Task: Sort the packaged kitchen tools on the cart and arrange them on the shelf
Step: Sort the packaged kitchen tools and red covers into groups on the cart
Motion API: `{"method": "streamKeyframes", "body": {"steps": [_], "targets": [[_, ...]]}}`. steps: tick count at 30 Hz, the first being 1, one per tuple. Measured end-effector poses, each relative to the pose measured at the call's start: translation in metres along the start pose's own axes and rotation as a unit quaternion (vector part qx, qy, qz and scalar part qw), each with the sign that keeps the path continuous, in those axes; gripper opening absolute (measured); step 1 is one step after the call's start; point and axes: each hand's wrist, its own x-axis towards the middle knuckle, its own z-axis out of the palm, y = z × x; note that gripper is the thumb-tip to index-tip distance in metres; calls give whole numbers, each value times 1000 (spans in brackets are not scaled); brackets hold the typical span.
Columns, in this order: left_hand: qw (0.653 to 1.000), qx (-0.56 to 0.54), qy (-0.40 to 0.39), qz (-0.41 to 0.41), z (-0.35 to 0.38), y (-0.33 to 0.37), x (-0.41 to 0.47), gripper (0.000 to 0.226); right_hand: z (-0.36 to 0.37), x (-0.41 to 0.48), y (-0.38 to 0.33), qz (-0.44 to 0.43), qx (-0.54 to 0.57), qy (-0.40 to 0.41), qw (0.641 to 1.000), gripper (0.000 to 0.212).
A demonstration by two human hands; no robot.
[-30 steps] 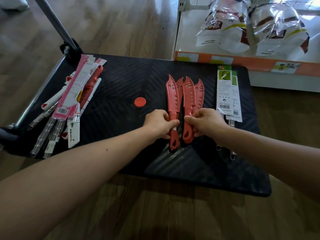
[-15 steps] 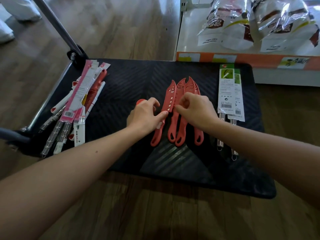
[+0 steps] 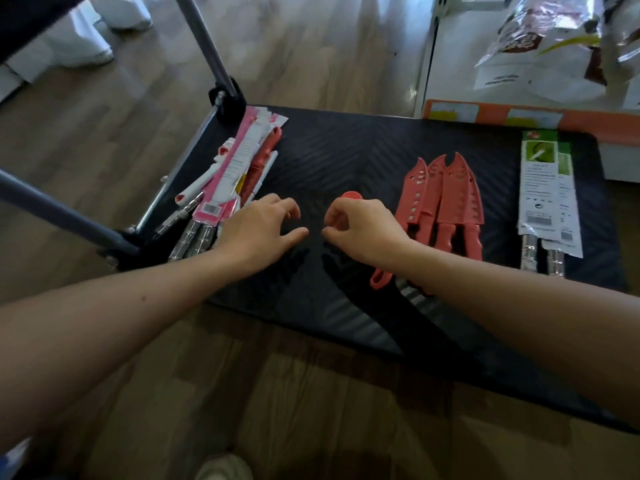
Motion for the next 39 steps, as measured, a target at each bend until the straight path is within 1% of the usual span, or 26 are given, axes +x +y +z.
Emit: {"method": "streamKeyframes", "body": {"steps": [5, 10, 14, 17, 19, 21, 23, 25, 28, 30, 34, 36, 39], "targets": [[999, 30, 37, -20, -7, -40, -4, 32, 26, 17, -24, -24, -10, -25, 999, 10], [995, 16, 79, -66, -14, -81, -10, 33, 53, 24, -37, 4, 23, -33, 999, 6], [992, 0, 88, -90, -16, -105, -15, 42, 72, 31, -50, 23, 54, -44, 997, 7], [990, -18, 75, -119, -14, -120, -23, 51, 85, 34, -66, 38, 96, -56, 993, 13], [986, -51, 61, -147, -12, -130, -30, 55, 92, 37, -77, 56, 131, -62, 988, 20], [982, -73, 37, -171, -8, -138, -36, 61, 97, 40, -87, 83, 159, -71, 981, 26], [981, -87, 7, -173, -4, -141, -39, 66, 101, 43, -94, 116, 191, -83, 971, 25], [980, -111, -24, -166, -1, -139, -40, 66, 106, 48, -99, 148, 225, -83, 959, 24], [973, -151, -63, -164, 1, -136, -42, 59, 110, 54, -105, 179, 245, -65, 951, 20], [963, -197, -71, -171, 2, -135, -42, 55, 110, 57, -107, 185, 236, -60, 952, 20], [932, -298, -81, -191, 1, -137, -44, 41, 116, 62, -112, 151, 156, -57, 975, 21], [920, -327, -92, -197, 1, -138, -45, 37, 117, 64, -114, 119, 105, -59, 986, 22], [906, -355, -108, -205, 1, -138, -46, 34, 115, 68, -117, 91, 52, -78, 991, 18]]}}
